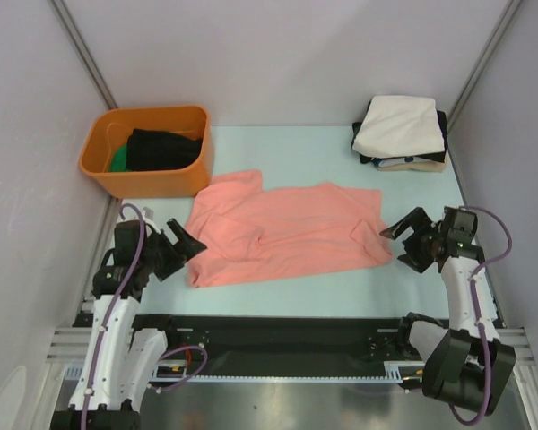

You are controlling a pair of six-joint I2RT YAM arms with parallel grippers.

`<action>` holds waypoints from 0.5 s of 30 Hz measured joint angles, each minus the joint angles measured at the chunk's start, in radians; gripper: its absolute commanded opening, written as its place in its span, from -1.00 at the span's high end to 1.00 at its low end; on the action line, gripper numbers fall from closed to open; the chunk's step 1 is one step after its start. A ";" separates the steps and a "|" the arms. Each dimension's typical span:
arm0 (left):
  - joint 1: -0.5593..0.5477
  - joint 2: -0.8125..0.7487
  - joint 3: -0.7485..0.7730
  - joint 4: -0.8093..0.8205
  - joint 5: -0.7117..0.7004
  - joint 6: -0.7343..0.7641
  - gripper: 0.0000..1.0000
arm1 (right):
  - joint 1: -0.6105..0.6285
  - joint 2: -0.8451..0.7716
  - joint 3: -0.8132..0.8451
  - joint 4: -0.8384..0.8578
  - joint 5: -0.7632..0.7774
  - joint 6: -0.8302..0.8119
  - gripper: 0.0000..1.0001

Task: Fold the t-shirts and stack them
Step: Fold the tshirt

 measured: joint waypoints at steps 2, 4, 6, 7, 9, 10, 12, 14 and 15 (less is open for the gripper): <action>0.000 -0.022 -0.008 -0.016 0.016 -0.012 -1.00 | -0.006 -0.042 0.013 0.008 0.004 0.010 -0.99; 0.000 -0.041 -0.002 -0.009 0.020 -0.014 -0.99 | -0.002 -0.060 0.046 0.013 0.006 0.011 -0.99; 0.000 -0.053 0.008 -0.008 0.019 -0.014 -0.99 | 0.014 -0.061 0.067 0.028 0.017 0.013 -1.00; 0.000 -0.056 0.013 -0.006 0.018 -0.013 -0.99 | 0.026 -0.062 0.070 0.037 0.024 0.015 -0.99; 0.000 -0.058 0.014 0.002 0.016 -0.013 -0.99 | 0.053 -0.060 0.066 0.046 0.044 0.018 -0.99; 0.000 -0.060 0.013 0.004 0.016 -0.014 -1.00 | 0.065 -0.052 0.064 0.051 0.050 0.020 -0.99; 0.000 -0.063 0.004 0.013 0.011 -0.014 -0.99 | 0.086 -0.020 0.056 0.065 0.060 0.023 -0.96; -0.012 -0.061 -0.007 0.016 -0.002 -0.014 -1.00 | 0.102 0.026 0.047 0.070 0.094 0.027 -0.93; -0.027 -0.060 -0.014 0.016 -0.018 -0.015 -1.00 | 0.106 0.042 0.041 0.073 0.110 0.030 -0.89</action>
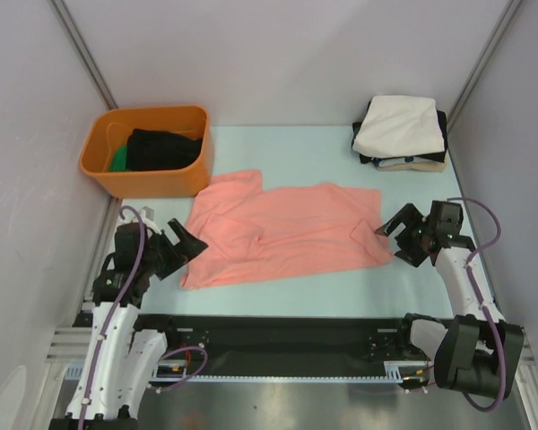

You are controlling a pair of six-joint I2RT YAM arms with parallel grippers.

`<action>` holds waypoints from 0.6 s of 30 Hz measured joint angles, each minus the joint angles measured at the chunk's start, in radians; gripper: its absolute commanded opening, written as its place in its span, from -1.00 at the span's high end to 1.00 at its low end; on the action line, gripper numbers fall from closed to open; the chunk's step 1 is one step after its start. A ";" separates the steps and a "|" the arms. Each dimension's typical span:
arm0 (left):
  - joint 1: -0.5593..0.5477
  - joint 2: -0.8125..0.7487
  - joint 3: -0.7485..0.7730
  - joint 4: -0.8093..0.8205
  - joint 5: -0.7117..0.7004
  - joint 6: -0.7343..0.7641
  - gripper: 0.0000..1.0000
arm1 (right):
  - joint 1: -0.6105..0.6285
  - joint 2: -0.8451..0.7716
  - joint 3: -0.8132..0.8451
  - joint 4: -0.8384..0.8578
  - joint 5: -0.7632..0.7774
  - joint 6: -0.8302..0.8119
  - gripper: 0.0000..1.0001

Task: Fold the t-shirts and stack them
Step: Fold the tshirt

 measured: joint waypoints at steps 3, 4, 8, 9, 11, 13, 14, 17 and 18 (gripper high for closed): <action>-0.066 0.012 -0.022 0.002 -0.035 -0.011 -1.00 | 0.003 0.027 -0.044 0.014 0.059 0.018 -0.76; -0.101 0.020 -0.031 0.005 -0.054 -0.021 -1.00 | 0.001 0.032 -0.063 0.023 0.072 0.023 -0.73; -0.284 0.089 -0.072 0.039 -0.142 -0.091 -0.99 | -0.017 0.082 -0.118 0.059 0.086 0.041 -0.62; -0.315 0.107 -0.082 0.048 -0.161 -0.104 -1.00 | -0.021 0.091 -0.126 0.065 0.086 0.042 -0.54; -0.358 0.147 -0.117 0.084 -0.188 -0.136 -1.00 | -0.028 0.104 -0.148 0.087 0.081 0.045 -0.37; -0.366 0.166 -0.157 0.105 -0.213 -0.157 -1.00 | -0.031 0.103 -0.161 0.099 0.076 0.048 -0.20; -0.367 0.174 -0.178 0.116 -0.230 -0.167 -1.00 | -0.032 0.103 -0.164 0.108 0.071 0.049 -0.11; -0.367 0.203 -0.217 0.146 -0.266 -0.186 -0.99 | -0.033 0.104 -0.167 0.143 0.055 0.049 0.95; -0.367 0.217 -0.223 0.157 -0.278 -0.188 -1.00 | -0.038 0.106 -0.168 0.158 0.045 0.041 1.00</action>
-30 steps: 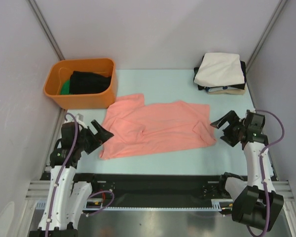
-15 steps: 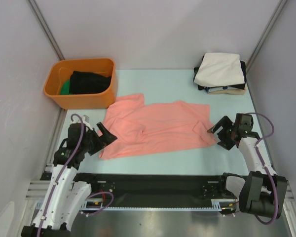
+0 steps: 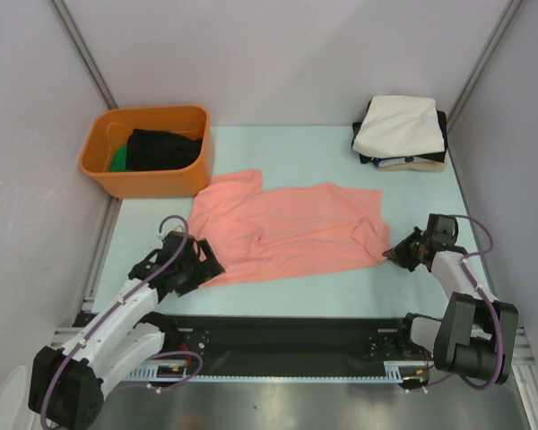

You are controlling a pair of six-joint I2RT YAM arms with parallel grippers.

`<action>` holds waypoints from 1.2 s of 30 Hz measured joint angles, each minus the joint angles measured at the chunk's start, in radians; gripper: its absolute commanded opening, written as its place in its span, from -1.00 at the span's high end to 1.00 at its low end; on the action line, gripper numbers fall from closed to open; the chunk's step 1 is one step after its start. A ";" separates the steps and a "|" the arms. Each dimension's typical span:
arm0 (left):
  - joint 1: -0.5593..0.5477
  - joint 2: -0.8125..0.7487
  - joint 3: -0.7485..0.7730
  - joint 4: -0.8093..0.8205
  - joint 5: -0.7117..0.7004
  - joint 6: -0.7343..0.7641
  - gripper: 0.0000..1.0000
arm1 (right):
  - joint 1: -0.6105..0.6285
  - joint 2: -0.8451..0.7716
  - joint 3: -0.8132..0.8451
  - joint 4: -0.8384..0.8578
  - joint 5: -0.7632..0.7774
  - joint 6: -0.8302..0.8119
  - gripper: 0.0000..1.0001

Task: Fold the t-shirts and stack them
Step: Fold the tshirt

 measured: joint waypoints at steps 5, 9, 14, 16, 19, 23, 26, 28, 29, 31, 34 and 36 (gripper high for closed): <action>0.018 0.050 -0.001 0.037 -0.041 0.005 -0.75 | -0.122 -0.013 -0.003 0.010 -0.044 -0.012 1.00; 0.050 -0.015 0.000 0.038 -0.065 0.004 -0.40 | -0.276 -0.167 -0.008 -0.047 -0.050 -0.035 1.00; 0.065 -0.093 0.000 0.045 -0.082 0.005 -0.29 | -0.329 -0.235 -0.008 -0.065 -0.061 -0.040 -0.69; 0.065 -0.087 0.002 0.047 -0.081 0.009 -0.53 | -0.328 -0.207 -0.010 -0.070 -0.066 -0.043 -0.81; 0.065 -0.074 0.008 0.050 -0.077 0.028 -0.82 | -0.315 -0.212 -0.010 -0.081 -0.056 -0.050 -0.85; 0.064 -0.023 0.083 0.077 -0.061 0.082 -0.82 | -0.206 -0.219 0.048 -0.089 -0.009 -0.060 -0.84; 0.046 0.119 0.240 0.112 -0.072 0.143 -0.79 | -0.052 -0.170 0.163 -0.071 0.070 -0.061 -0.84; 0.031 0.261 0.376 0.146 -0.082 0.186 -0.77 | 0.031 -0.116 0.247 -0.046 0.110 -0.061 -0.84; 0.027 0.335 0.448 0.155 -0.089 0.205 -0.76 | 0.059 -0.087 0.283 -0.031 0.126 -0.061 -0.84; 0.023 0.477 0.578 0.177 -0.095 0.236 -0.75 | 0.091 -0.029 0.339 -0.008 0.150 -0.061 -0.84; 0.024 0.711 0.790 0.172 -0.124 0.288 -0.76 | 0.111 0.043 0.386 0.003 0.162 -0.069 -0.84; 0.028 0.861 0.925 0.161 -0.144 0.319 -0.77 | 0.117 0.087 0.411 -0.002 0.165 -0.080 -0.84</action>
